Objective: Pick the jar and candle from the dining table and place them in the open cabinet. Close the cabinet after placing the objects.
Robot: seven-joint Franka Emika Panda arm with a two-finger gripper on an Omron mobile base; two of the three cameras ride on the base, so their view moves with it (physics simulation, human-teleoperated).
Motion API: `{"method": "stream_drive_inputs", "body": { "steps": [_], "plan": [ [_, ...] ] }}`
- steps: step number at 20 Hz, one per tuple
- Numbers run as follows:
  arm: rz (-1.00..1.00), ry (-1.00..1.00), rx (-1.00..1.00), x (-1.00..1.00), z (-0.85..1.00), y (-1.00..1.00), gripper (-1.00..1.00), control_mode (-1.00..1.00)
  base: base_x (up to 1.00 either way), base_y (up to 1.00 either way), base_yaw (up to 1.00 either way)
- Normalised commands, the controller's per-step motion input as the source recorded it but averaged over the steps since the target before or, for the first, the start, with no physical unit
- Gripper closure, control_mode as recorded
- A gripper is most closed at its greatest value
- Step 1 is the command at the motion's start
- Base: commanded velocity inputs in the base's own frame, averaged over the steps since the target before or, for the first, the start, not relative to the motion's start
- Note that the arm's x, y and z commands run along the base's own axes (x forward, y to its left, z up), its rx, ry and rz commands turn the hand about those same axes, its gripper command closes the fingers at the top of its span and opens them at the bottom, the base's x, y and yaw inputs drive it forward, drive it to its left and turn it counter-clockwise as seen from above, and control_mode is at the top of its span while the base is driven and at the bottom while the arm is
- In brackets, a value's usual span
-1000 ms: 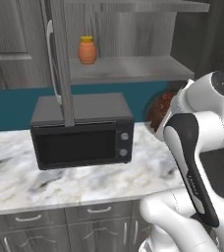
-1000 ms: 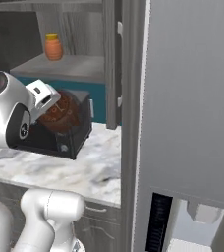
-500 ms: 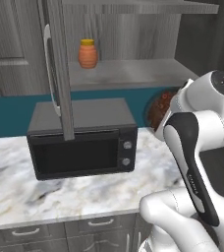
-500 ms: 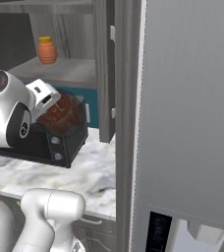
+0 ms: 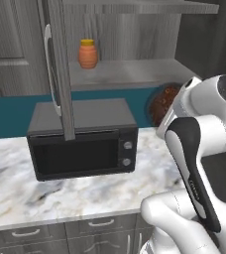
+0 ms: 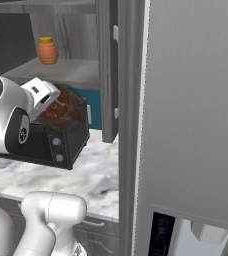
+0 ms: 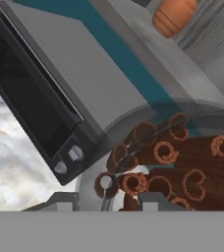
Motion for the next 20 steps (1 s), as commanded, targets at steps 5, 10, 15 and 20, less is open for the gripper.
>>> {"method": "stream_drive_inputs", "body": {
  "steps": [5,10,15,20],
  "plan": [
    [0.0,0.0,0.0,0.0,0.28,0.0,1.0,-1.0,0.0,0.0,0.0],
    [0.0,0.0,-0.02,0.03,0.35,0.0,1.0,-1.0,0.0,0.0,0.0],
    [-0.02,0.0,-0.09,0.01,0.29,0.0,1.0,-1.0,0.0,0.0,0.0],
    [-0.02,-0.02,-0.11,0.09,0.19,-0.01,1.0,-1.0,0.0,0.0,0.0]
  ]
}}
